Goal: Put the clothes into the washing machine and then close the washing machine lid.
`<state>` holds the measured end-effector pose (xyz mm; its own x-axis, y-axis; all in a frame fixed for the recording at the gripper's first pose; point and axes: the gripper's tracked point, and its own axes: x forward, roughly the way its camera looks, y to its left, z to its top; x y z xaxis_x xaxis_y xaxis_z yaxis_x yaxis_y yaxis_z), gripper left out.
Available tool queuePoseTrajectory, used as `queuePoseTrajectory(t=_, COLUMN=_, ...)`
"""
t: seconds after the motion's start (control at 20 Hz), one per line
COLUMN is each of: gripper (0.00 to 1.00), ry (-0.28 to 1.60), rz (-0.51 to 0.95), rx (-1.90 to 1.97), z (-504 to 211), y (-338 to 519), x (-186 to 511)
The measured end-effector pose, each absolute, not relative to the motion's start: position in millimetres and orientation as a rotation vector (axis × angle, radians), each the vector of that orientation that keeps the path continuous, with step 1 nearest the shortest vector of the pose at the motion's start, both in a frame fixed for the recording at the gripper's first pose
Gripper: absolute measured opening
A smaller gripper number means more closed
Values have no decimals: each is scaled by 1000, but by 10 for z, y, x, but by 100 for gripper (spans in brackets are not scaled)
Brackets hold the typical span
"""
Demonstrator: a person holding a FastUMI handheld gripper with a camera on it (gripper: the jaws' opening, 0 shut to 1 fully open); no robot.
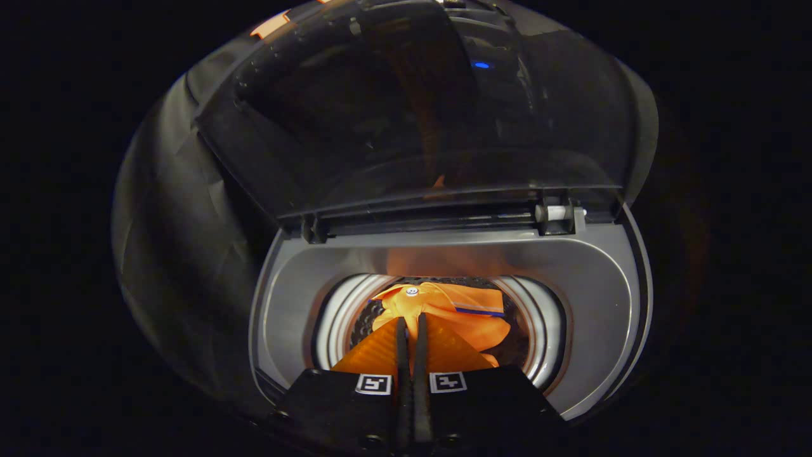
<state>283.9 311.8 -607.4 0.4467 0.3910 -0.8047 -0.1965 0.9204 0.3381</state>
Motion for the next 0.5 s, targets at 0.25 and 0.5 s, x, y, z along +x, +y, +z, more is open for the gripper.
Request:
queuePoseTrajectory(t=0.25, gripper=9, ry=1090, rz=335, rx=180, z=-6263, y=3088, x=2810)
queuePoseTrajectory(t=0.5, gripper=16, ry=1105, rz=301, rx=169, z=-6446, y=3075, x=2798)
